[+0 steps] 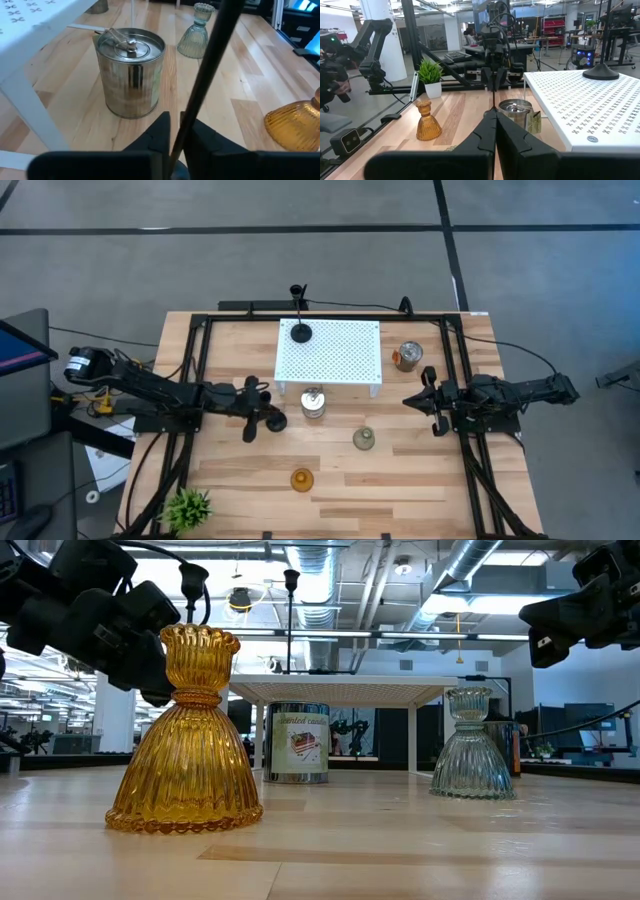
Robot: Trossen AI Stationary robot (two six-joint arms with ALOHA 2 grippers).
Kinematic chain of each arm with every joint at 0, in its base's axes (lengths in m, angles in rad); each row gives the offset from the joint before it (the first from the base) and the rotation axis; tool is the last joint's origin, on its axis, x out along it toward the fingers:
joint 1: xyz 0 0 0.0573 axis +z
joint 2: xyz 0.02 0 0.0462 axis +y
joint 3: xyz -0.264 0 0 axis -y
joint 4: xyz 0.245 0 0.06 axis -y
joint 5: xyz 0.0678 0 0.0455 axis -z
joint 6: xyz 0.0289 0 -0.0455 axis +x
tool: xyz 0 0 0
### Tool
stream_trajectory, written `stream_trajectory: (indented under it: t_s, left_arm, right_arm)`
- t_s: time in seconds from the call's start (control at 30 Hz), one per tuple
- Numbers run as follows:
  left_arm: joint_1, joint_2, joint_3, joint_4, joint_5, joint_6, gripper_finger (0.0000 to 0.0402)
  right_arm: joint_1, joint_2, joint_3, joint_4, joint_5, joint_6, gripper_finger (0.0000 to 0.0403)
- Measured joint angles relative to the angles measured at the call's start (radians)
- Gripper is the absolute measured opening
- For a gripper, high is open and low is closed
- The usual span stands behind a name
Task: Pick & Place candle stick holders
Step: Put the black candle holder on the shelf
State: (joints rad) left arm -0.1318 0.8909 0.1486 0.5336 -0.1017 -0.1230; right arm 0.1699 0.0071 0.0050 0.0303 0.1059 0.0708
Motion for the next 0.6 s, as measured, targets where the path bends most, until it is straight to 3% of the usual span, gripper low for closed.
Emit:
stream_trajectory:
  t_s: [0.1,0.4,0.6]
  left_arm:
    - [0.001,0.0,0.01,0.002,-0.007,-0.018,0.0013]
    - [0.0,0.0,0.142,-0.087,-0.015,-0.018,0.0014]
    - [0.001,0.0,0.288,-0.182,-0.122,-0.07,0.0017]
  right_arm:
    - [0.0,0.0,0.0,0.0,0.0,-0.002,0.0]
    - [0.0,0.0,0.0,0.0,0.0,-0.002,0.0]
    - [0.0,0.0,0.0,0.0,0.0,-0.002,0.0]
